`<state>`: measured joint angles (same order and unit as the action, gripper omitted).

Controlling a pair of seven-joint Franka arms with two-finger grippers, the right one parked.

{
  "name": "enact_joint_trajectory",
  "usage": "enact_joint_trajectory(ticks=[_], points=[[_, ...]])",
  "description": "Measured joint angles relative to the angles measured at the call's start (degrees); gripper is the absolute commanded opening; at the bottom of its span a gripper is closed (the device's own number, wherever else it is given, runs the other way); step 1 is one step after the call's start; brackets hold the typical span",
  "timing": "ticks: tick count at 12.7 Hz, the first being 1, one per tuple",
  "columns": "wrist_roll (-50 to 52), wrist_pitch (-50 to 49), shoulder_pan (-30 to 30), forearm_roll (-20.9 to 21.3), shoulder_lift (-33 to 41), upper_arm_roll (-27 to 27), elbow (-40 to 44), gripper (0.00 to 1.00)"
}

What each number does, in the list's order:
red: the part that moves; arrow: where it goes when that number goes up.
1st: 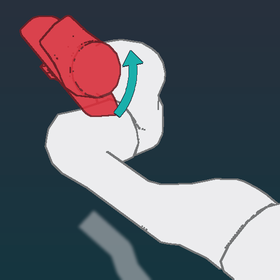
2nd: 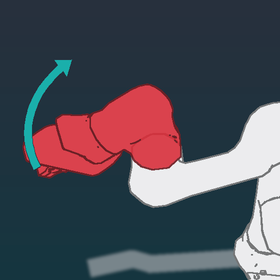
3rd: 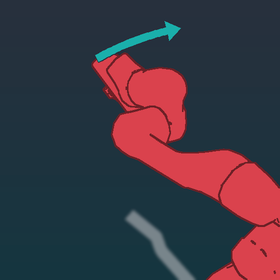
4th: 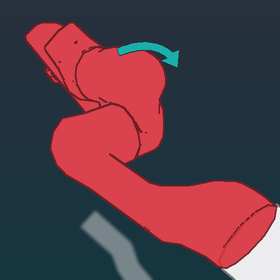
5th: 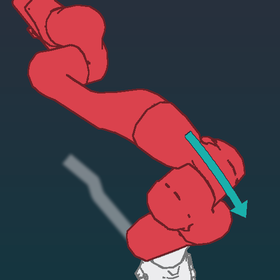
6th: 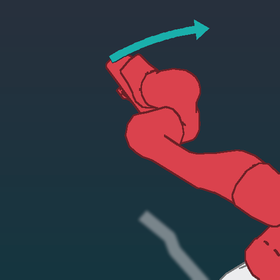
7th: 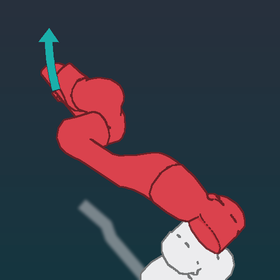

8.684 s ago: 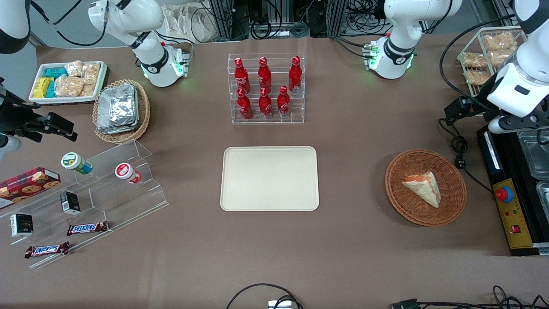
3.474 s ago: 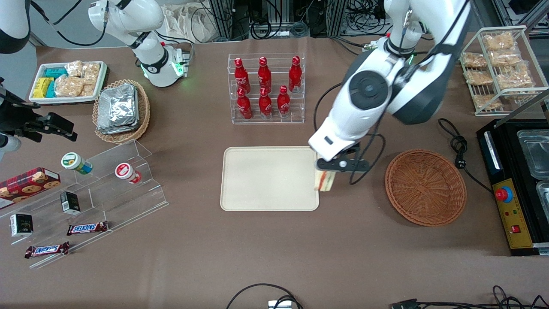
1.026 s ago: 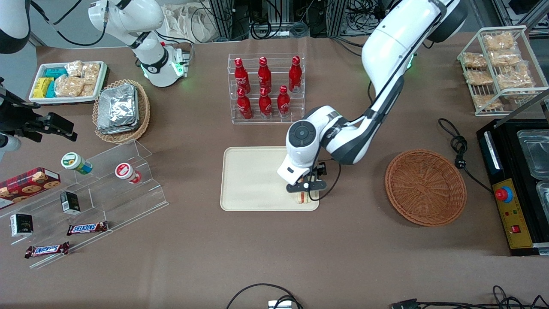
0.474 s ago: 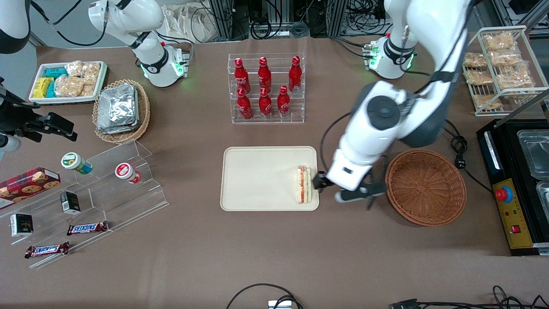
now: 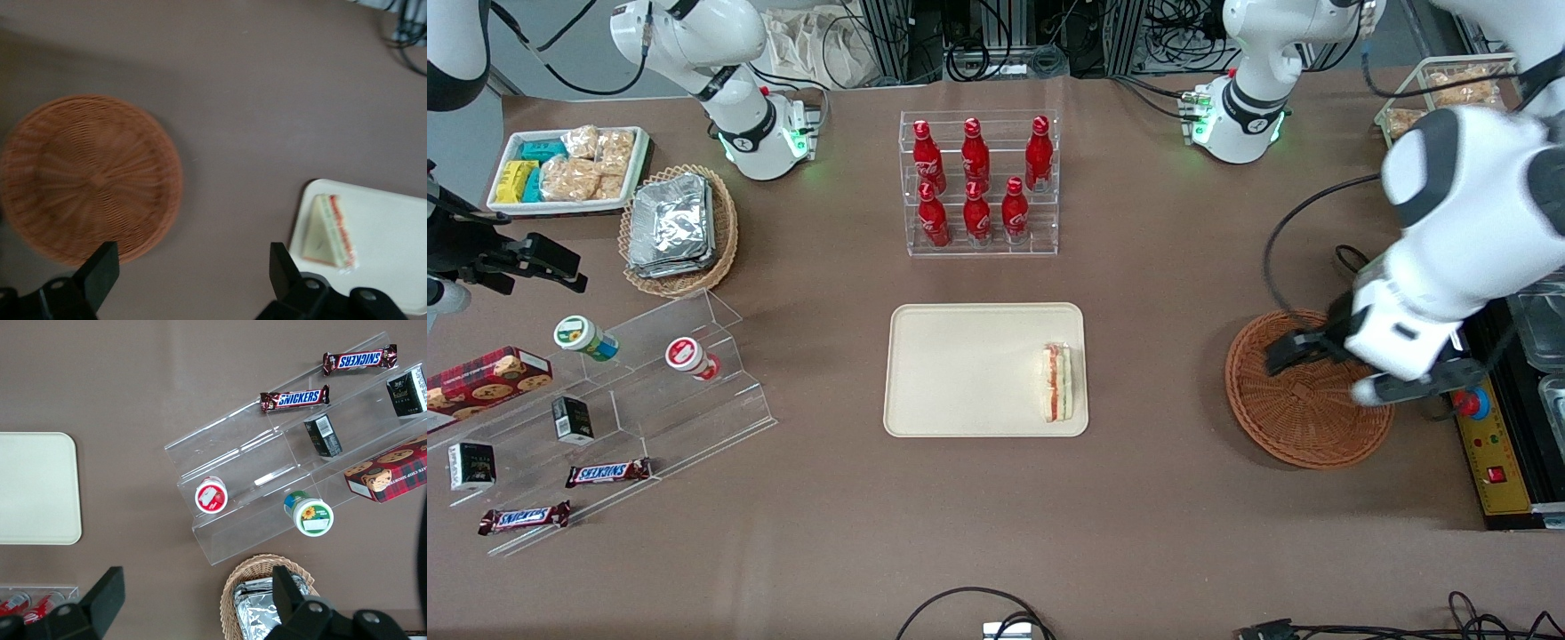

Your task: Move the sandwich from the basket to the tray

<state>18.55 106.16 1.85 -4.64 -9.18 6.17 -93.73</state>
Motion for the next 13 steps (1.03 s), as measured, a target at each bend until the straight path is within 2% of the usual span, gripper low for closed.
enact_joint_trajectory(ticks=[1, 4, 7, 13], points=[[-1.36, -1.74, -0.17, 0.55, 2.24, -1.69, -1.30, 1.00], [-2.11, -3.63, -0.19, 6.53, 8.87, -2.25, -6.61, 1.00], [-2.11, -6.36, 0.00, 6.85, 11.51, -1.96, -6.82, 1.00], [-2.11, -8.27, 0.02, 5.42, 11.79, -1.78, -4.51, 1.00]])
